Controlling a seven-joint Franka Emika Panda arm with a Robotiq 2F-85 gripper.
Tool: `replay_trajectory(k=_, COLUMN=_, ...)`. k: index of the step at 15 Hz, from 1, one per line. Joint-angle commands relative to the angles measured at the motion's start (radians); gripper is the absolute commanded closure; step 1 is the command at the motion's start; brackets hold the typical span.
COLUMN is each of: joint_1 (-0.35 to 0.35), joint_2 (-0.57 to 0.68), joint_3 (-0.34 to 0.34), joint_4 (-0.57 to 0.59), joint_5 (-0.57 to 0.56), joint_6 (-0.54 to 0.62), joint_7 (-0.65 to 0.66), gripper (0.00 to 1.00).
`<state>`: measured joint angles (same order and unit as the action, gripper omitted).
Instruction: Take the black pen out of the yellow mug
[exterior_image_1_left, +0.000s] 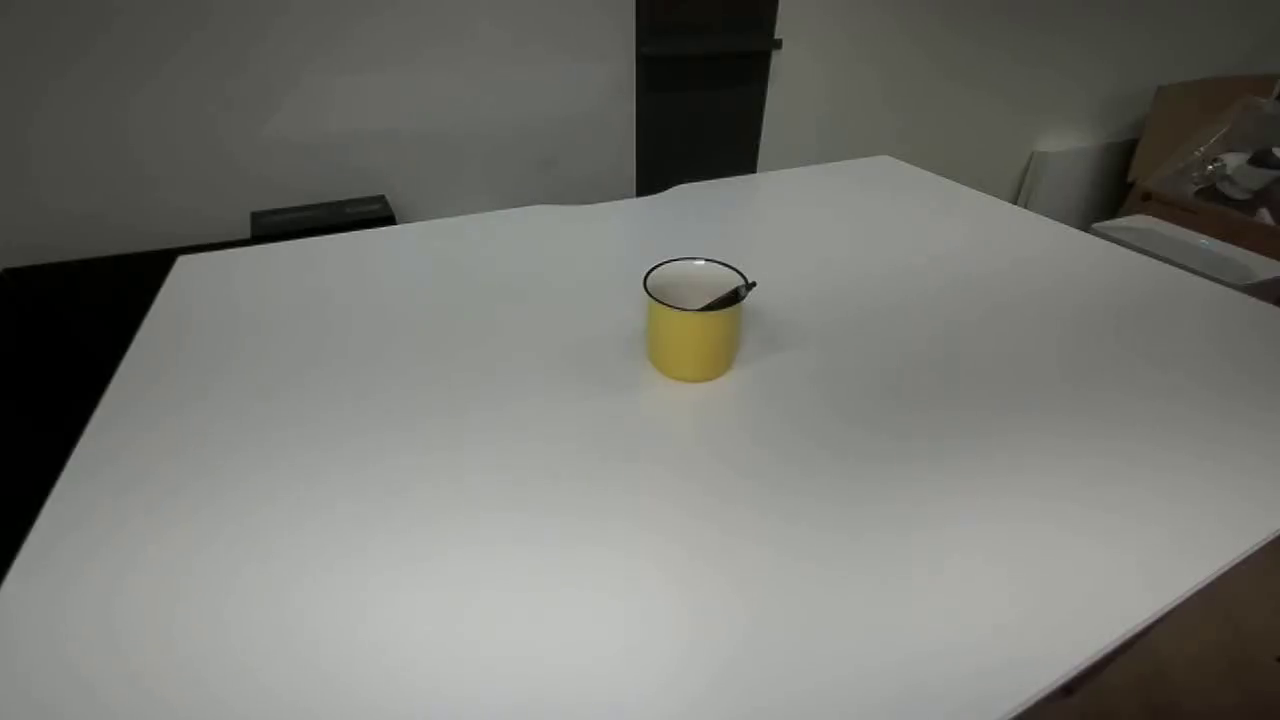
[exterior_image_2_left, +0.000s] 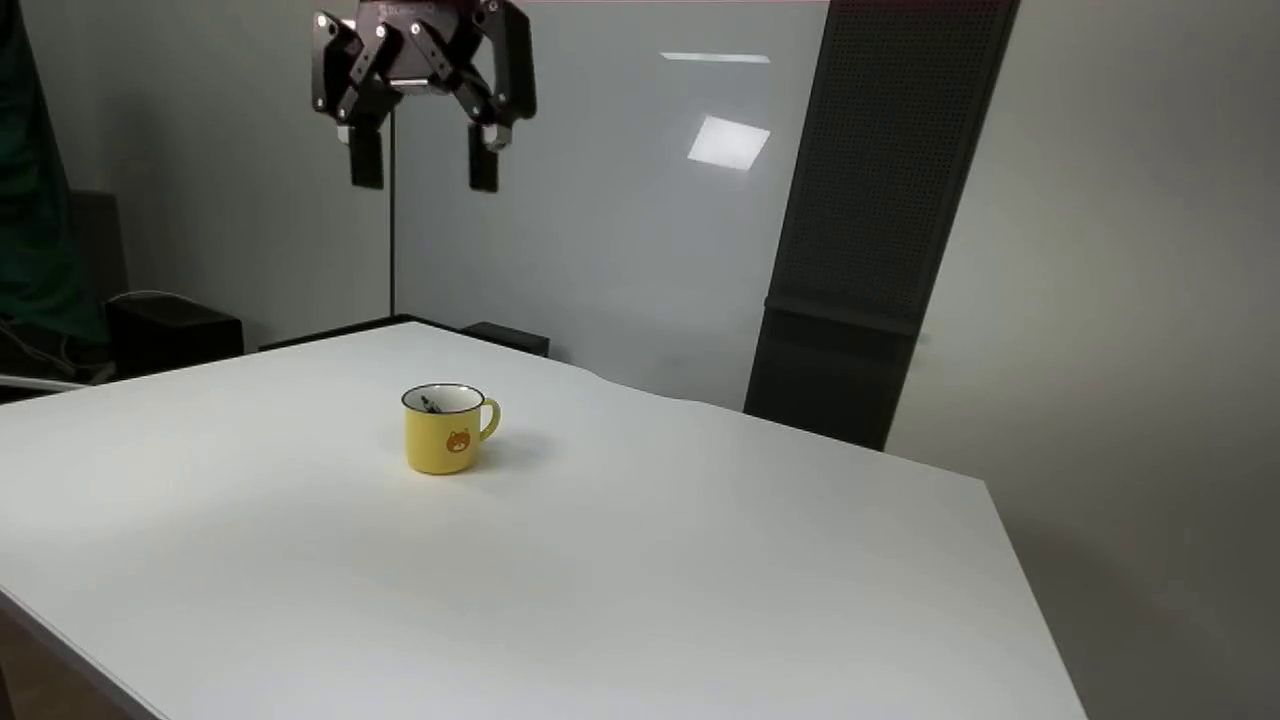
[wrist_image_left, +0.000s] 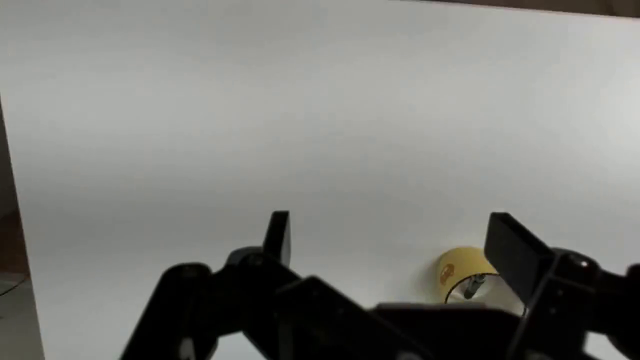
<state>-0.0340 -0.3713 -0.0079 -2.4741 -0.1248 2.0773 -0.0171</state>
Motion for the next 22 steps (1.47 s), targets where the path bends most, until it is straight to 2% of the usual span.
replay_trajectory(k=1, joint_1=-0.02, joint_2=0.163, joint_3=0.03, joint_4=0.09, joint_5=-0.108, joint_6=0.154, joint_7=0.069, gripper=0.0)
replay_trajectory(k=6, joint_1=0.031, joint_2=0.347, joint_3=0.045, joint_4=0.205, joint_5=-0.059, joint_6=0.284, joint_7=0.032, gripper=0.0)
replay_trajectory(k=10, joint_1=0.071, joint_2=0.435, joint_3=0.066, joint_4=0.256, joint_5=-0.009, joint_6=0.266, joint_7=-0.02, gripper=0.0)
replay_trajectory(k=11, joint_1=0.064, joint_2=0.396, joint_3=0.055, joint_4=0.211, joint_5=-0.034, joint_6=0.297, joint_7=0.008, gripper=0.0)
replay_trajectory(k=16, joint_1=0.077, joint_2=0.442, joint_3=0.062, joint_4=0.231, joint_5=-0.017, joint_6=0.3, joint_7=-0.012, gripper=0.0)
replay_trajectory(k=22, joint_1=0.098, joint_2=0.578, joint_3=0.055, joint_4=0.264, joint_5=-0.109, joint_6=0.394, joint_7=0.049, gripper=0.0)
